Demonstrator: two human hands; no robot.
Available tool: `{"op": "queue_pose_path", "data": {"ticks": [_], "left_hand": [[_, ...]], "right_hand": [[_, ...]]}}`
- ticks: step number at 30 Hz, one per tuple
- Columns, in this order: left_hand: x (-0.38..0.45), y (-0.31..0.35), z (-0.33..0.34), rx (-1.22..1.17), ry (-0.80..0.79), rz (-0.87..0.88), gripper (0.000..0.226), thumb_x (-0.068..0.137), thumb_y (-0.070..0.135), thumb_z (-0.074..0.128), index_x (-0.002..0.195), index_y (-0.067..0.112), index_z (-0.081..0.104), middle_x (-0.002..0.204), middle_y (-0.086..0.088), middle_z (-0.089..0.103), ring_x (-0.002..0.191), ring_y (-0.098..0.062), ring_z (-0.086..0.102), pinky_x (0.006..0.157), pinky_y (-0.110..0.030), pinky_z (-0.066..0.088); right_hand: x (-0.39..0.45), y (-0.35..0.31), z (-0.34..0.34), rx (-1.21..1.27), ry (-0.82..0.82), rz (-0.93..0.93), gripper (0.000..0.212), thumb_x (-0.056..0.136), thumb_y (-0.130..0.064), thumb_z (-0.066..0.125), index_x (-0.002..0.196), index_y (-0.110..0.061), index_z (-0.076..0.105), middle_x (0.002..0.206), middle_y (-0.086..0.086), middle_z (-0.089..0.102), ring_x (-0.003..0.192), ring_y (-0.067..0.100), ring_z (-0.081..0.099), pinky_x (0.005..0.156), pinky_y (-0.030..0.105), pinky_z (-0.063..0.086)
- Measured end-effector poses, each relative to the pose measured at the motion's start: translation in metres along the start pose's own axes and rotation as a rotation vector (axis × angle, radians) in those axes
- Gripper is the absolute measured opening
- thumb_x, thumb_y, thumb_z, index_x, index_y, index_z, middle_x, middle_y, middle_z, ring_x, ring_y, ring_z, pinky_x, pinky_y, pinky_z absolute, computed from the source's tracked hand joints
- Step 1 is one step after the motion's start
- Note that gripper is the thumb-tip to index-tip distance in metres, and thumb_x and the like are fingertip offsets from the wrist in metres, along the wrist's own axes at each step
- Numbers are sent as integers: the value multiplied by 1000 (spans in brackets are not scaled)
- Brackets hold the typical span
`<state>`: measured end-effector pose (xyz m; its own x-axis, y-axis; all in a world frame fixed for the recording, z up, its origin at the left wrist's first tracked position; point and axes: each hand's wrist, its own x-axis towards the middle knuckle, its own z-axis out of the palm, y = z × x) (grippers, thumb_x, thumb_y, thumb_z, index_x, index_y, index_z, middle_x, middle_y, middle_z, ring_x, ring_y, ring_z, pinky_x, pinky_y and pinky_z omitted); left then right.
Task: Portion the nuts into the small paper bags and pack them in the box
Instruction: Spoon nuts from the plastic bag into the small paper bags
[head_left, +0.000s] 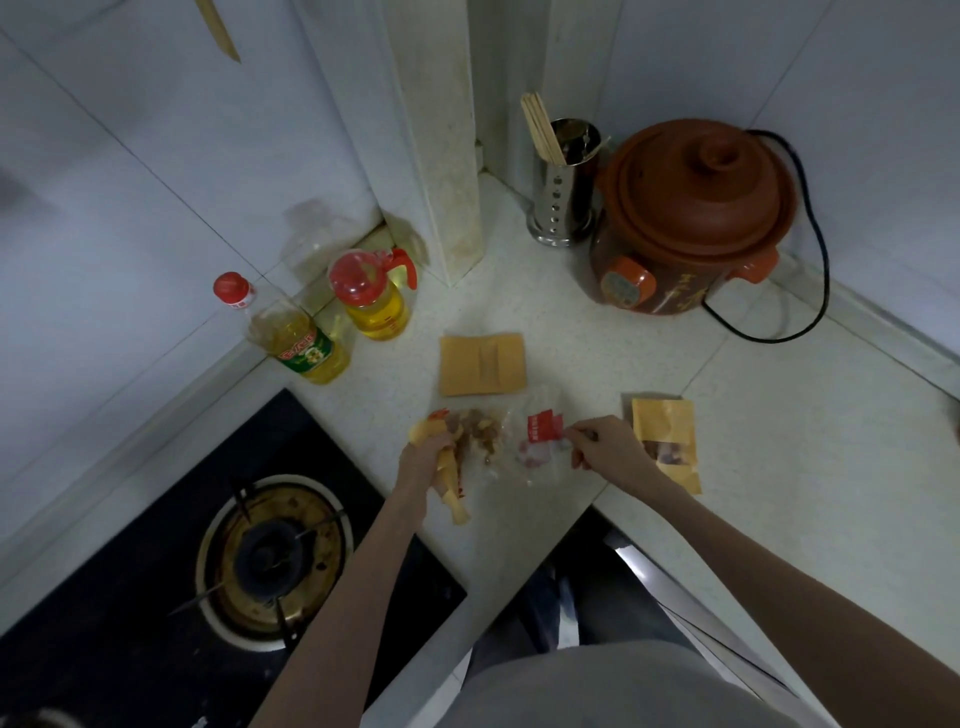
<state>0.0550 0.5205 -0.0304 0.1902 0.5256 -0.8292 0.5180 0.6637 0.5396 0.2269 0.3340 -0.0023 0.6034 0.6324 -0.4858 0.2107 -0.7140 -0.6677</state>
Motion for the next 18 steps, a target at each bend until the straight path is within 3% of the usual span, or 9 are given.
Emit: {"op": "queue_pose_path", "data": {"ticks": [2,5,8,10,12,18], "left_hand": [[0,1,0,-19,-22,22,4,83,17,64,84,20,61,86,-6,65,78,-21,61,59,-30,47],[1,-1,-1,-11,-35,59,7,82,18,64,89,18,65,85,-7,68,78,-22,63,58,-30,48],[5,-5,-2,16,2,57,13,79,19,66,91,16,64,89,-10,69,81,-24,64,61,-31,49],[7,-8,-2,10,12,52,10,78,17,66,88,16,64,88,-10,68,80,-24,64,60,-30,49],[9,-11,-1,1,14,63,9,78,16,66,86,17,64,87,-9,68,79,-24,64,60,-30,49],[11,-20,1,5,13,117,26,78,17,66,104,14,64,97,-11,69,88,-27,64,66,-35,54]], "right_hand": [[0,-4,-3,-9,16,-17,33,93,-19,53,66,-9,70,55,-3,65,47,8,57,52,17,44],[-1,-5,-9,2,97,-7,29,93,-15,53,69,-15,70,47,-11,59,39,0,51,43,8,38],[-2,3,-14,17,211,65,35,93,-11,50,61,-14,64,36,-11,51,33,3,47,35,14,33],[-2,10,-19,58,292,118,33,93,-10,49,64,-10,65,45,-9,56,39,8,49,42,25,38],[-2,14,-23,106,338,146,29,93,-11,50,69,-10,67,56,2,63,49,19,53,46,27,40],[5,13,-23,-20,339,64,25,92,-6,47,78,-5,67,66,11,68,50,19,53,51,34,44]]}}
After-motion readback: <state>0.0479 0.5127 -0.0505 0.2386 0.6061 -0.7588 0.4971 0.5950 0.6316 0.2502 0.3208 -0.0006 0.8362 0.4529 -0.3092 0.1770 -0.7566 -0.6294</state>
